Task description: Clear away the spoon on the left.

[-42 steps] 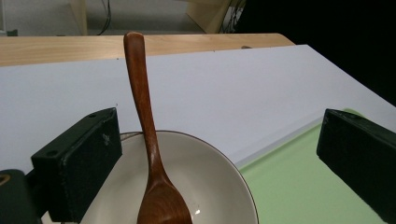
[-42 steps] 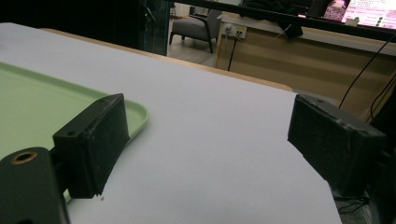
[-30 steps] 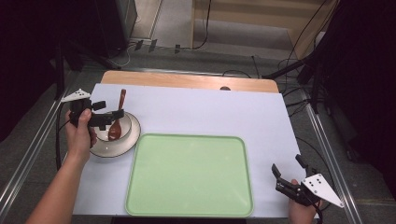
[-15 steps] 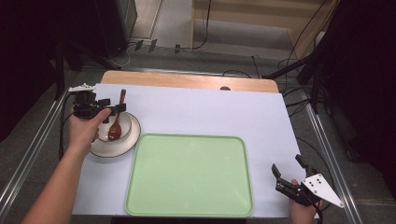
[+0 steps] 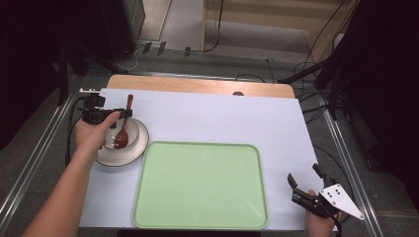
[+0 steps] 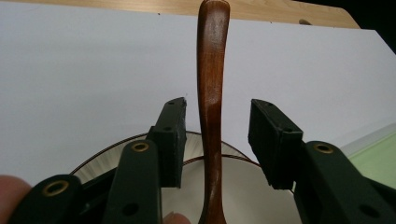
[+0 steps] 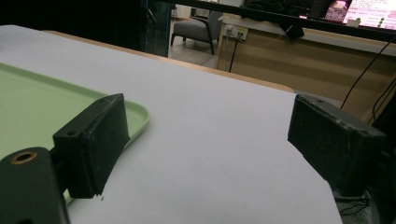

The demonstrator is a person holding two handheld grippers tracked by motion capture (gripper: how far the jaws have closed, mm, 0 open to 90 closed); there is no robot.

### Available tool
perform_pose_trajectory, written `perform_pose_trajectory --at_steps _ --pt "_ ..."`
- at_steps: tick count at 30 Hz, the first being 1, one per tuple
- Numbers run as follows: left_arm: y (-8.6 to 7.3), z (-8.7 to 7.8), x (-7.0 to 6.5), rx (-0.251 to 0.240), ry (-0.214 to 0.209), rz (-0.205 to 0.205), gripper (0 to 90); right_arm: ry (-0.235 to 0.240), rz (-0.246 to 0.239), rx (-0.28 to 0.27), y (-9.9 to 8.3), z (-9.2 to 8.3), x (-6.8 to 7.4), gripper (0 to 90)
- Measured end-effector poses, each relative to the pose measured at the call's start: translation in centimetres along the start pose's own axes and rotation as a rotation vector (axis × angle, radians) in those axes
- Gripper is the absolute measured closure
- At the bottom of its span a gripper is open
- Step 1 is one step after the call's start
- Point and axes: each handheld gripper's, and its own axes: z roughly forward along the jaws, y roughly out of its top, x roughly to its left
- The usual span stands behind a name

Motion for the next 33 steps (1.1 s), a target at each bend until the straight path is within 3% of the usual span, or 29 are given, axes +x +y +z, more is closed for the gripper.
perform_pose_trajectory --at_steps 8,15,18,33 --pt "0.2 0.5 0.2 0.03 0.013 -0.016 61.7 0.001 0.0 0.001 0.0 0.0 0.0 13.2" --pt "0.4 1.0 0.0 0.067 0.027 0.003 76.0 0.0 0.0 0.001 0.0 0.0 0.0 13.2" --pt "0.4 0.9 0.0 0.068 0.007 0.005 79.6 0.0 -0.002 0.001 0.0 0.0 0.0 13.2" --pt "0.6 -0.7 -1.2 -0.016 0.016 0.051 85.7 -0.001 -0.002 -0.001 0.0 0.0 0.0 13.2"
